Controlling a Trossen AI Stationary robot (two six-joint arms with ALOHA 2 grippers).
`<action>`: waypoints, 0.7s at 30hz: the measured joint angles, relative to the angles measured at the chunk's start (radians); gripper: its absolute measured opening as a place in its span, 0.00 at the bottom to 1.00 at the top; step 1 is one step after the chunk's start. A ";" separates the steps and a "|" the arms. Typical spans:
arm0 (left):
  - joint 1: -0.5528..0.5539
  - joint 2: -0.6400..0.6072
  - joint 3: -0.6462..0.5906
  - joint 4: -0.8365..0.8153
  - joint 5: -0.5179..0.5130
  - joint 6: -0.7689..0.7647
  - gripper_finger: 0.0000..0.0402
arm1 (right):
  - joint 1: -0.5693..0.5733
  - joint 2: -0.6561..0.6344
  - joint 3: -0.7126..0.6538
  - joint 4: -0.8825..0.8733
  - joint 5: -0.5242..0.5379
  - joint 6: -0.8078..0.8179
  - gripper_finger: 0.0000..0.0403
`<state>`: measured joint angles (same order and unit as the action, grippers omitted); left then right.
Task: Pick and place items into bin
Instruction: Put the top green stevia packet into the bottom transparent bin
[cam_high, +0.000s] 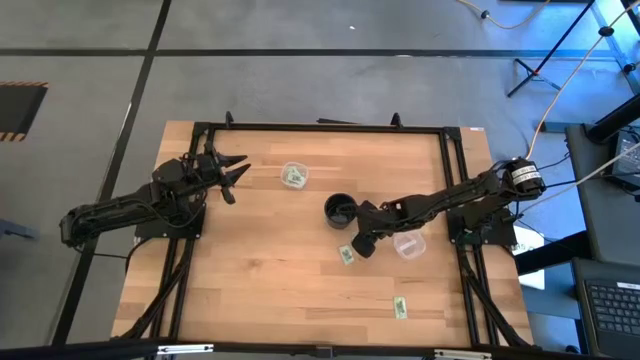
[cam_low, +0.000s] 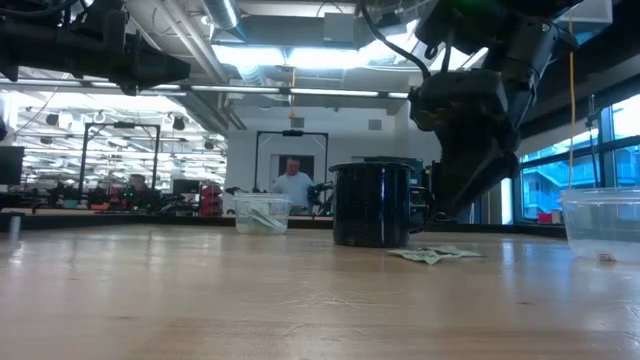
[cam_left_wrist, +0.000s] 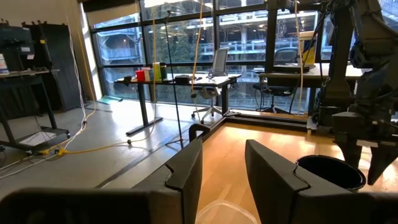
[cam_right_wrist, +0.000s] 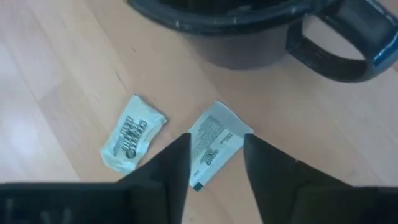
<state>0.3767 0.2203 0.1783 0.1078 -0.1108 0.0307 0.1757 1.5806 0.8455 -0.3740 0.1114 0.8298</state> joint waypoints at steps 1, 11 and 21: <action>0.000 0.000 0.000 0.000 0.000 0.000 0.29 | 0.000 0.000 0.000 0.005 0.000 0.005 0.38; 0.000 0.000 0.000 0.000 0.000 0.000 0.30 | 0.001 0.065 0.000 0.024 0.000 0.083 0.48; 0.000 0.000 0.000 0.000 0.000 0.000 0.29 | 0.001 0.137 0.002 0.036 0.012 0.161 0.49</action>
<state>0.3770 0.2206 0.1783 0.1078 -0.1108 0.0307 0.1766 1.7175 0.8474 -0.3384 0.1234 0.9907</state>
